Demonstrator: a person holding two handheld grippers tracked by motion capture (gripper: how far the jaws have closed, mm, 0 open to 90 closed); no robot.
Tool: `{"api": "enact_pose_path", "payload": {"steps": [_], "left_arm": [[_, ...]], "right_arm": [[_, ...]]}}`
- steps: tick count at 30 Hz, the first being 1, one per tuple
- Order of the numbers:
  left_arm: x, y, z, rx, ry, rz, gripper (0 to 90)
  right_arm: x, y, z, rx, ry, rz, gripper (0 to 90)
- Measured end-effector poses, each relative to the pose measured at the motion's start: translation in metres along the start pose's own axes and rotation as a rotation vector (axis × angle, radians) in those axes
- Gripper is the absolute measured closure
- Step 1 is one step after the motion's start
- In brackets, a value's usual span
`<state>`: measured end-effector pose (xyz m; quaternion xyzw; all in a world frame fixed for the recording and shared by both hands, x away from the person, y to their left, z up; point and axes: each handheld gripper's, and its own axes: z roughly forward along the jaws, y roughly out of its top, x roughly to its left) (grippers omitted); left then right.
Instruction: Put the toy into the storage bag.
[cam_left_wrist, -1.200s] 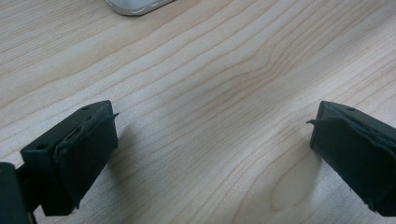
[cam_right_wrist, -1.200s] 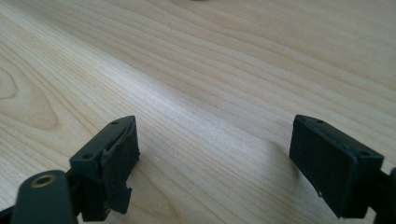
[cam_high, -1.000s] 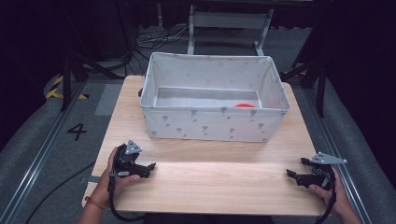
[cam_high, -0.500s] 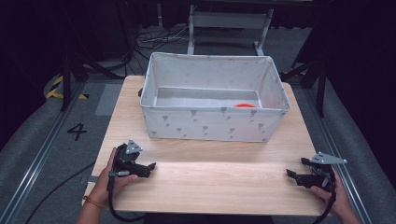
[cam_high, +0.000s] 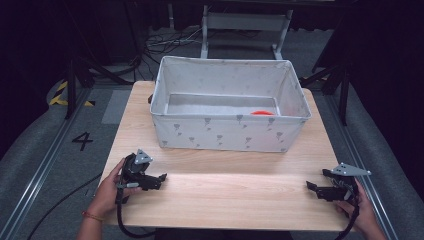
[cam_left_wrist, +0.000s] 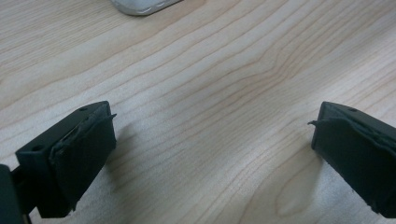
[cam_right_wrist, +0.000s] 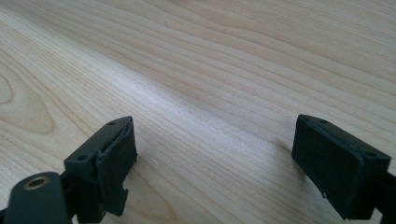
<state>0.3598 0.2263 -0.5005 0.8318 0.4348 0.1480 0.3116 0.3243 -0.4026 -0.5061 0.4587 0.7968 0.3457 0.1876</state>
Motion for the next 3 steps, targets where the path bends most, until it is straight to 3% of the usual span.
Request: {"api": "enact_pose_path", "payload": {"steps": [3], "left_arm": [[-0.0009, -0.0002, -0.0007, 0.006, 0.006, -0.009, 0.1]], "right_arm": [[0.0, 0.0, 0.0, 0.0, 0.0, 0.0, 13.9]]}}
